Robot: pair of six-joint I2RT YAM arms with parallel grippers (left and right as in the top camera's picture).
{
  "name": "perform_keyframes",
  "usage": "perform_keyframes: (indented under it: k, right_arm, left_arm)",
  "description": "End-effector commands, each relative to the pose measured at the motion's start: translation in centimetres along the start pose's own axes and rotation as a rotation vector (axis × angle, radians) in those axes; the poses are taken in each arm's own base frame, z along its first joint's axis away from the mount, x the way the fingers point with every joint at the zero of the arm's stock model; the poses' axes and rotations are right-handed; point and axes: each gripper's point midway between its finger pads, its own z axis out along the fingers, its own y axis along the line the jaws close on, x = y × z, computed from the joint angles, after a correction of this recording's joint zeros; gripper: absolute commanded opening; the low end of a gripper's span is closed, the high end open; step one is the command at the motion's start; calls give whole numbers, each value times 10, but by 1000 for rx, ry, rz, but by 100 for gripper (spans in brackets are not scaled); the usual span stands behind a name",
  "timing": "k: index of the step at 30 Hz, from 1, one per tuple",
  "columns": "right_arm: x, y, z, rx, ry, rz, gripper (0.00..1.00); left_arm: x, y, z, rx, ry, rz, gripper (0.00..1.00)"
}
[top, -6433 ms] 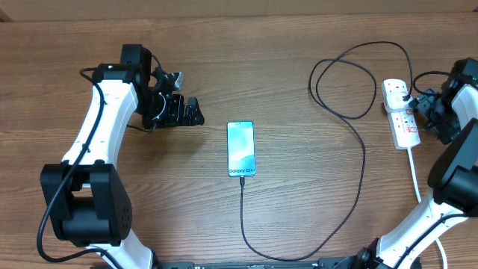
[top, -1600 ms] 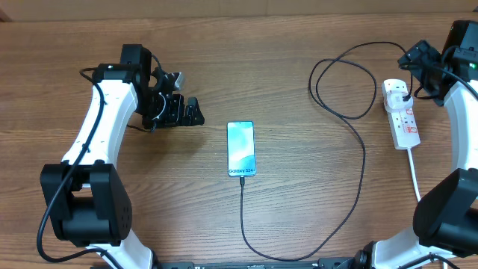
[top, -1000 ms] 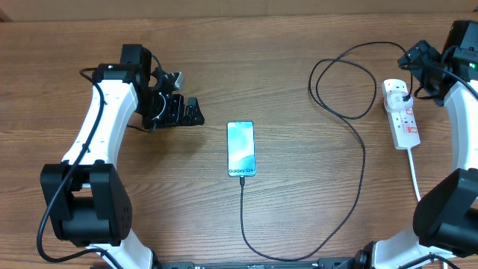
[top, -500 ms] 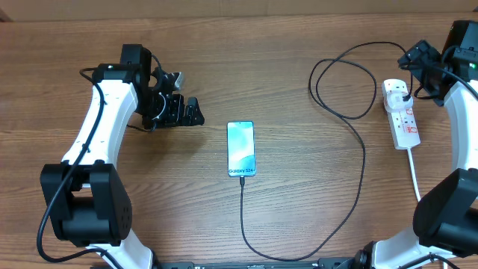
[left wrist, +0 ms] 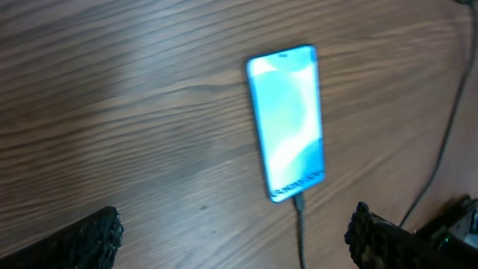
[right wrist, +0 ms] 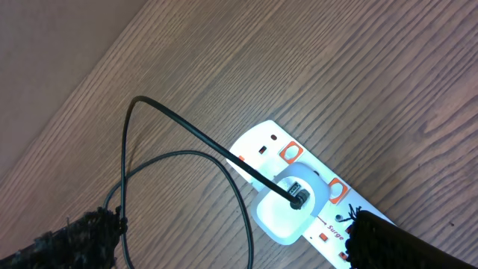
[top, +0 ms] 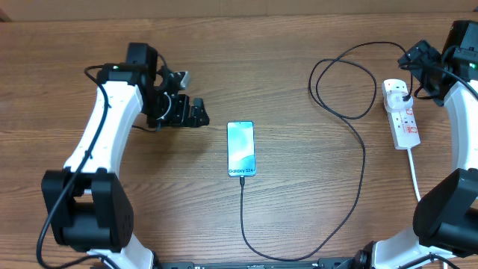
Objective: Plug charger to phone and switch on socket
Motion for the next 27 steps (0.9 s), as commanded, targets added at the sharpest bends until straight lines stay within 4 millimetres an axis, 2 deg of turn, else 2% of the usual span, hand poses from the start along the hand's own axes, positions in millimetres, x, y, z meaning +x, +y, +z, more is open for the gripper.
perform_keyframes:
  k: [1, 15, 18, 22, 27]
  right_arm:
    - [-10, 2, -14, -11, -41, 6, 100]
    - [-10, 2, -14, -11, -41, 6, 100]
    - [-10, 2, -14, -11, -41, 6, 100]
    - [-10, 2, -14, -11, -41, 6, 100]
    - [-10, 2, -14, -11, -41, 6, 100]
  left_arm:
    - [1, -32, -19, 9, -57, 75, 99]
    - [27, -113, -9, 61, -18, 301, 100]
    - [24, -115, -14, 1, -56, 349, 100]
    - [27, -119, -16, 4, -71, 365, 100]
    - [38, -108, 6, 13, -105, 382, 100]
